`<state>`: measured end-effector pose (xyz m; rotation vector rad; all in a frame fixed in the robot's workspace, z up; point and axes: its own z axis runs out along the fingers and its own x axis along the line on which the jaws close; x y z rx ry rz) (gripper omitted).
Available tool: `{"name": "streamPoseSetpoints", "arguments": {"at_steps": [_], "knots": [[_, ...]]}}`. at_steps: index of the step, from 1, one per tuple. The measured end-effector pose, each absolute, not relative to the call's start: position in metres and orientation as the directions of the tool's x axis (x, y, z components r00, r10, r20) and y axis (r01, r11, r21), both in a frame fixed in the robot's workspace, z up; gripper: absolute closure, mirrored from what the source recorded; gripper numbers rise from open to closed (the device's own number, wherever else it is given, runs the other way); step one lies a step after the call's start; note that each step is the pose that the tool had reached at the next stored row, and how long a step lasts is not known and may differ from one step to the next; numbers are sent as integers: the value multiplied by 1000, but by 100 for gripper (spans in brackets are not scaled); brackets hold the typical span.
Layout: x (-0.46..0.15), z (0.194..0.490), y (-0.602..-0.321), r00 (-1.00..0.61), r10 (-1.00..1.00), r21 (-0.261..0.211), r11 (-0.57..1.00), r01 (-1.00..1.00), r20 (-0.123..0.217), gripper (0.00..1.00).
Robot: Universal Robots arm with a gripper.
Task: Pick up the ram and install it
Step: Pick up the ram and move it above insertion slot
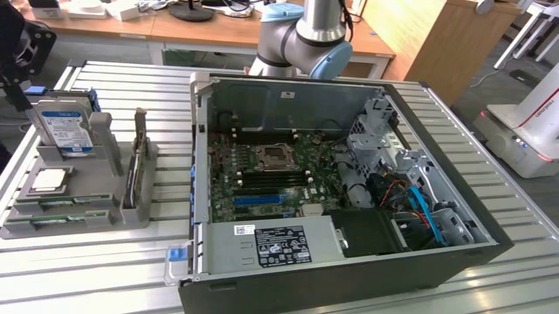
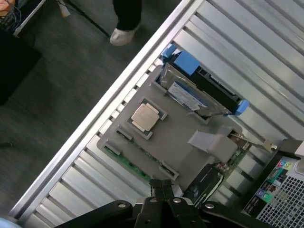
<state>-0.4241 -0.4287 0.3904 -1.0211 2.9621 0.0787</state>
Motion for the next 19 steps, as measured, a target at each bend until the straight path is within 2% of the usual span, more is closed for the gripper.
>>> {"name": "streamPoseSetpoints", "arguments": {"at_steps": [19], "knots": [[-424, 390, -429, -591, -806, 45, 590, -806, -23, 89]]}}
